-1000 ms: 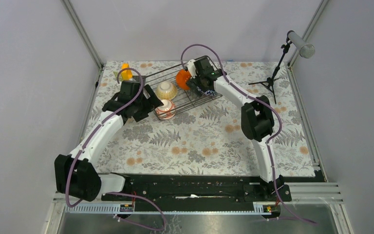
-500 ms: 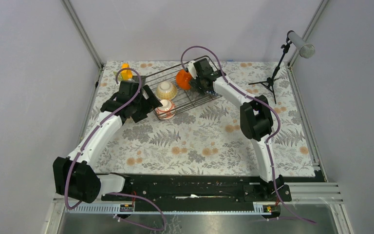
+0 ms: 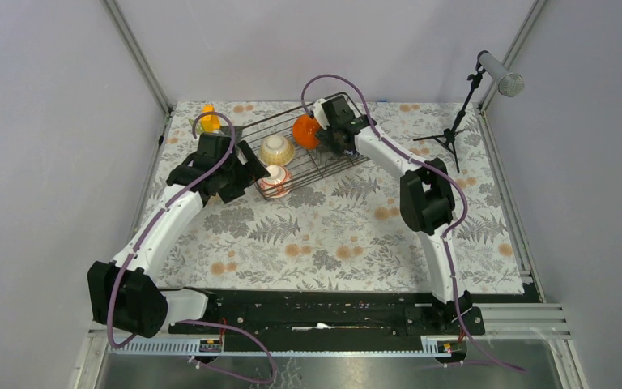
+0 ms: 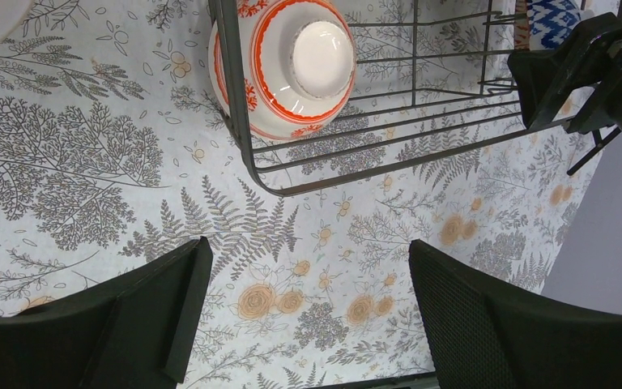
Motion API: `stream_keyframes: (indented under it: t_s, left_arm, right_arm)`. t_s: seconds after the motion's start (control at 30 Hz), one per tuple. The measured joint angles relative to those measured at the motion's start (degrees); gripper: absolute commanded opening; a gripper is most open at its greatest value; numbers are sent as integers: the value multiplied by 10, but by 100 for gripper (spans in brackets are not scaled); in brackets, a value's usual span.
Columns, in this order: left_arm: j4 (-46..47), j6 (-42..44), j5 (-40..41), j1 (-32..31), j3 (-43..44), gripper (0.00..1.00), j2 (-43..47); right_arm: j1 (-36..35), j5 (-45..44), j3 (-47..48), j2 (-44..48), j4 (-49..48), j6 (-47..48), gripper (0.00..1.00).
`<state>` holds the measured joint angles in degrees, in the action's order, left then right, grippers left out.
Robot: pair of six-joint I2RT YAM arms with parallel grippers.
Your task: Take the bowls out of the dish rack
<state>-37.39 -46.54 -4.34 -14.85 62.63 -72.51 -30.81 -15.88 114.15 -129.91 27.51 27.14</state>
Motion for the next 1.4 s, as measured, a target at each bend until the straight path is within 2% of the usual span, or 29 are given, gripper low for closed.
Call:
stream_keyframes:
  t_s: [0.37,0.83,1.2,1.4]
  left_arm:
    - [-2,0,-2,0,16,96,0]
    - [-2,0,-6,0,45,96,-23]
    - [-2,0,-16,0,53,95,-42]
    - [-2,0,-18,0,56,95,-46]
  right_arm:
    - [-16,-45,0,19,-10,0,50]
    - [-25,-47,10,97,-48,-28,48]
    - [-21,-43,-115,226,-106,-147,43]
    - [-1,-25,-263,320,-129,-249,44]
